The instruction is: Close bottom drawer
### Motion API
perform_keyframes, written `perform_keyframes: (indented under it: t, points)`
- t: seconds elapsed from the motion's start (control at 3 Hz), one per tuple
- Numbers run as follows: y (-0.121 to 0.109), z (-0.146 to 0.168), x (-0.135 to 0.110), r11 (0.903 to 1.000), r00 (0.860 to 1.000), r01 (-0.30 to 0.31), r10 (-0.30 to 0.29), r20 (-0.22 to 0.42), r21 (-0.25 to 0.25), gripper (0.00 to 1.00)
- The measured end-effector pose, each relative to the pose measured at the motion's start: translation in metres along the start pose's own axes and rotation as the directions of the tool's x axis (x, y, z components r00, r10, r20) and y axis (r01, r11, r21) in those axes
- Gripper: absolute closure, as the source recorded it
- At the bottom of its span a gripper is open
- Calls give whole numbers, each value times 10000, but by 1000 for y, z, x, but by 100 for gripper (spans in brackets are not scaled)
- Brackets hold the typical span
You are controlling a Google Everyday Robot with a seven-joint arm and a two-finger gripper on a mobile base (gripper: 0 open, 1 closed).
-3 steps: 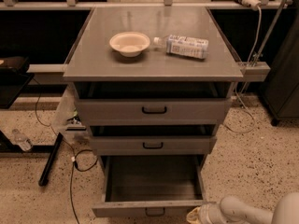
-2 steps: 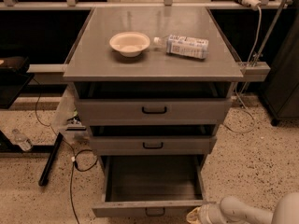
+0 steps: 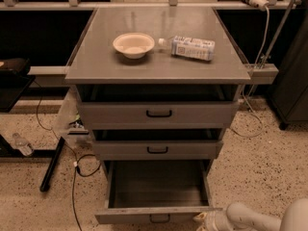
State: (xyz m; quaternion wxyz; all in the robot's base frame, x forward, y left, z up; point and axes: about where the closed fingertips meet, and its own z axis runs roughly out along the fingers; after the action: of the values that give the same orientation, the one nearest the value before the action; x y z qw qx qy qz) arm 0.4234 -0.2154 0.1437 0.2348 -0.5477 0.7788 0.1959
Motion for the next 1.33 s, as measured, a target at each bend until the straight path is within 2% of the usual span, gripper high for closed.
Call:
perform_keyframes:
  t: [0.33,0.67,1.0,1.33]
  points:
    - [-16,-8,-8,9981,9985,-43,10,551,606,0]
    - [-17,-9,-9,9976,9982,-35,-8,607,694,19]
    - [-42,-22,-29,9897,9923,267,-433,1163,1406,42]
    - [-45,-22,-35,9883,9904,347,-539,1270,1484,40]
